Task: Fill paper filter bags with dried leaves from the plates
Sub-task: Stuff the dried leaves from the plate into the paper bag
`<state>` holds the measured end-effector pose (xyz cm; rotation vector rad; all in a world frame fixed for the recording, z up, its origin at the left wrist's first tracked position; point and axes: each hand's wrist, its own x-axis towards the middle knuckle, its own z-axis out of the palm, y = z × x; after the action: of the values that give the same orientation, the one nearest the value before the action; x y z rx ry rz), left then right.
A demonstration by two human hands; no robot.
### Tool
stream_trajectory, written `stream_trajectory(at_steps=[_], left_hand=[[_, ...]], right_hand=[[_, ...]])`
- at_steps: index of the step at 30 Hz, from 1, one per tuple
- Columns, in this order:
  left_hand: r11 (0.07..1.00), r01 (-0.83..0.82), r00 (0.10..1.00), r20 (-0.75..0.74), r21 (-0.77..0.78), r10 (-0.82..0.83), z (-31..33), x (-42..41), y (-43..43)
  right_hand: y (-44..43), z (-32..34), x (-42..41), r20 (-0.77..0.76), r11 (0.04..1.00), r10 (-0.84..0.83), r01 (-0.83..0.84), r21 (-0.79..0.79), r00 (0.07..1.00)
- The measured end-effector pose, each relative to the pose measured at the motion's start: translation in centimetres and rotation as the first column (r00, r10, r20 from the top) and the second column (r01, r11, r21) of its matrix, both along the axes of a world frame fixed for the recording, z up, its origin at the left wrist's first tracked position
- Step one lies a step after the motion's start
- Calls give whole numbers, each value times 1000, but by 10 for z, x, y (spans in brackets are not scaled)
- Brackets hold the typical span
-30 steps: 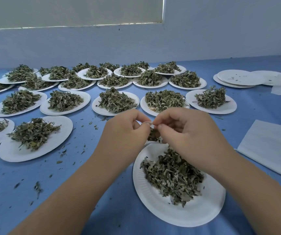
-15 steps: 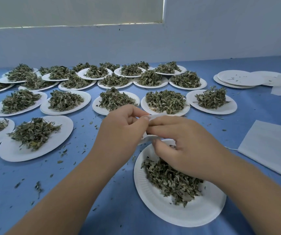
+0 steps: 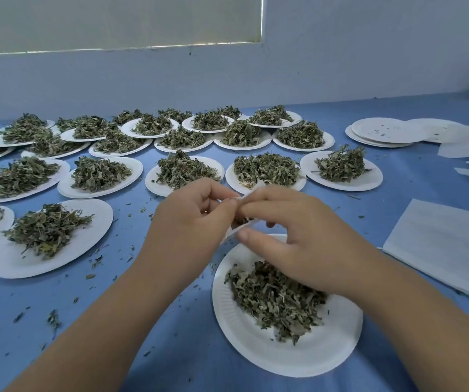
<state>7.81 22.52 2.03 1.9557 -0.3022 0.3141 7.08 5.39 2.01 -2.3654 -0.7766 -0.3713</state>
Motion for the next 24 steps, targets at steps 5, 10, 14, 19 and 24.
stream_trajectory(at_steps=[5,10,14,19,24], left_hand=[[997,-75,997,-8,-13,75,4,3,9],[995,-102,994,31,-7,102,7,3,11],[987,-158,980,125,31,153,9,2,13],[979,-200,974,121,41,194,9,7,21],[977,-193,976,125,93,181,6,9,21]], right_hand=[[-14,16,5,-98,963,-41,65,262,994],[-17,40,8,-287,993,94,-111,-41,953],[-2,43,-1,-324,909,150,-260,-327,934],[9,26,-17,-296,832,177,-303,-465,939],[8,21,-24,-256,795,165,-281,-538,953]])
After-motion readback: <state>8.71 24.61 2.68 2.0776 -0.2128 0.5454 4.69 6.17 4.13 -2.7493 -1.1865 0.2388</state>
